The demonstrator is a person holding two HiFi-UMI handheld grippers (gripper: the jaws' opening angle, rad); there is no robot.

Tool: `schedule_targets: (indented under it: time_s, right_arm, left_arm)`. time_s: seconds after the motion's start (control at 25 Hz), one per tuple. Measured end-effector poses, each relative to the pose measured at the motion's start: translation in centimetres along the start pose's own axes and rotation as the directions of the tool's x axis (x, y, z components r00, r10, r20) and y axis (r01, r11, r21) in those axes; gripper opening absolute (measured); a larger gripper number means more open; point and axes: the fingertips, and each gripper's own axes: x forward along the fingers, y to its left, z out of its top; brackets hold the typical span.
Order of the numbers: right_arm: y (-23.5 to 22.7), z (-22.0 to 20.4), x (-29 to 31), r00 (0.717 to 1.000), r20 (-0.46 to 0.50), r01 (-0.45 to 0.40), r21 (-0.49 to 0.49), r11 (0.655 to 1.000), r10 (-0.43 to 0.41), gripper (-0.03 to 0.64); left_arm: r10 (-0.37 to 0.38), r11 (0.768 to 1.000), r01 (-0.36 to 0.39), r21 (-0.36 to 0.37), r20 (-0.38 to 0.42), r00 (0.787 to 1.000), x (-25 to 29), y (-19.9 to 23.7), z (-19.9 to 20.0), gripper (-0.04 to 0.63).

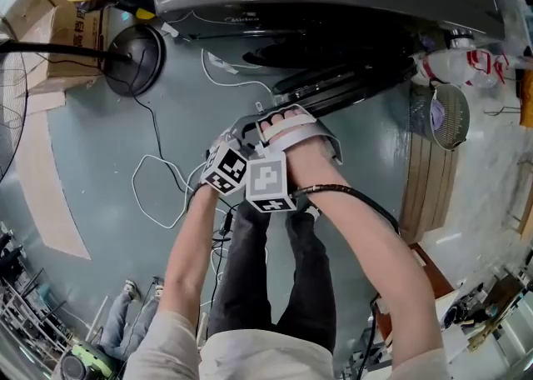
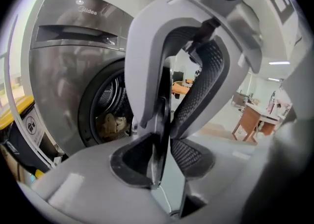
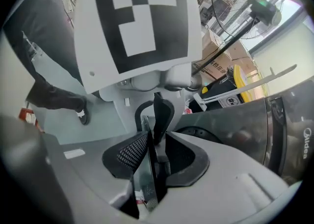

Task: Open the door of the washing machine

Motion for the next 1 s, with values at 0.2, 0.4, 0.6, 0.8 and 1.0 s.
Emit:
schedule_targets:
  time_s: [0.2, 0.4, 0.6, 0.8, 1.0]
  right_arm:
    - [3.7, -0.1, -1.0, 1.0, 0.01, -0.001, -0.053, 0.999, 0.002, 0.114]
    - [7.7, -0.7, -2.1, 1.0, 0.014, -0.012, -0.115, 0.993, 0.013, 0.121]
    - [10.8, -1.8, -3.3, 1.0, 0.007, -0.002, -0.135, 0.991, 0.003, 0.152]
    - [14.2, -3.4, -4.5, 1.0, -0.009, 0.021, -0.144, 0.989, -0.023, 0.156]
    - [16.9, -5.3, -6.7, 0.997, 0.036, 0.072, -0.072, 0.995, -0.069, 0.163]
  left_arm:
    - [0.028, 0.999, -0.028, -0.038, -0.003, 1.0, 0.2, -3.6, -0.7, 0.173]
    - [0.01, 1.0, -0.01, -0.011, -0.024, 1.0, 0.5, -7.9, -0.6, 0.175]
    - [0.009, 1.0, -0.009, -0.017, -0.029, 1.0, 1.0, -11.4, -0.2, 0.176]
    - [-0.033, 0.999, 0.032, -0.021, -0.038, 0.999, 2.0, -15.4, -0.4, 0.186]
    - [-0.094, 0.996, 0.094, 0.005, -0.049, 0.994, 3.1, -19.3, 0.2, 0.191]
